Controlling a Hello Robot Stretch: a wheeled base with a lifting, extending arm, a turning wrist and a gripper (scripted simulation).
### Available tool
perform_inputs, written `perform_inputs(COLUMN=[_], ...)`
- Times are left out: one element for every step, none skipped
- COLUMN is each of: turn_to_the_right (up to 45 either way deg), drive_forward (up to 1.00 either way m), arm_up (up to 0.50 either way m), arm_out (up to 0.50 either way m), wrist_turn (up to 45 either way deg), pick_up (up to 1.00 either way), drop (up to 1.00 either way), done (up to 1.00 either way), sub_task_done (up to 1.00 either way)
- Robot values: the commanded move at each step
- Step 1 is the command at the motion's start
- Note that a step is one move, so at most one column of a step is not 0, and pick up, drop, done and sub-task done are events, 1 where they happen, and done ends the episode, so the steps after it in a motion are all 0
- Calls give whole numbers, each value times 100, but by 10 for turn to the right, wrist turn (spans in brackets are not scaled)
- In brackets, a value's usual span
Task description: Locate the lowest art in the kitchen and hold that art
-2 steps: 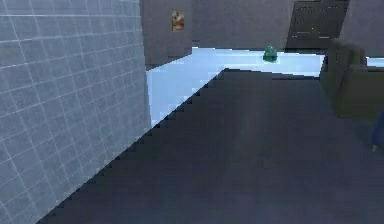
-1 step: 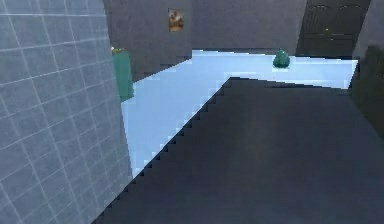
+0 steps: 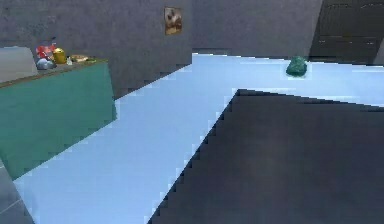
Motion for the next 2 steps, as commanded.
perform_inputs(turn_to_the_right=[0,-30], drive_forward=[55,0], arm_up=[0,0], arm_out=[0,0], wrist_turn=[0,0], pick_up=[0,0], drop=[0,0], done=[0,0], sub_task_done=[0,0])
